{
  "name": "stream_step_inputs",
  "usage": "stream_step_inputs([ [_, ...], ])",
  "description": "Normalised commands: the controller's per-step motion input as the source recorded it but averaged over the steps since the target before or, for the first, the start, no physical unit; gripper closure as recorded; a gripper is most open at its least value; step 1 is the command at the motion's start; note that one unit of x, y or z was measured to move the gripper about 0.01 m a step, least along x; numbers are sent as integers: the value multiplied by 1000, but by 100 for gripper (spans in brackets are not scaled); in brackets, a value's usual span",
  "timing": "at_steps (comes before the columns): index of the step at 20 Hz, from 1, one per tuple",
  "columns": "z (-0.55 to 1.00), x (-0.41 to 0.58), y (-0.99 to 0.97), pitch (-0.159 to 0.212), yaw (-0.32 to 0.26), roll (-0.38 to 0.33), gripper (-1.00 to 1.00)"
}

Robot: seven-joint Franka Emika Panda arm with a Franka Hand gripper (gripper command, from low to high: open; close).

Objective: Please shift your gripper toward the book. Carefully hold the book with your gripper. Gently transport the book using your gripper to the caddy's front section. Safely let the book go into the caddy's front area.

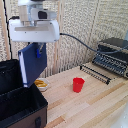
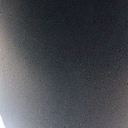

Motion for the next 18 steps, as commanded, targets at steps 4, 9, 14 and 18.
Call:
stream_step_inputs([
  [4, 14, 17, 814, 0, -137, -17, 100],
  [9, 54, 0, 735, 0, -177, -19, 100],
  [14, 113, 0, 678, 0, -191, -17, 100],
  [18, 175, 0, 644, 0, -183, -21, 100],
])
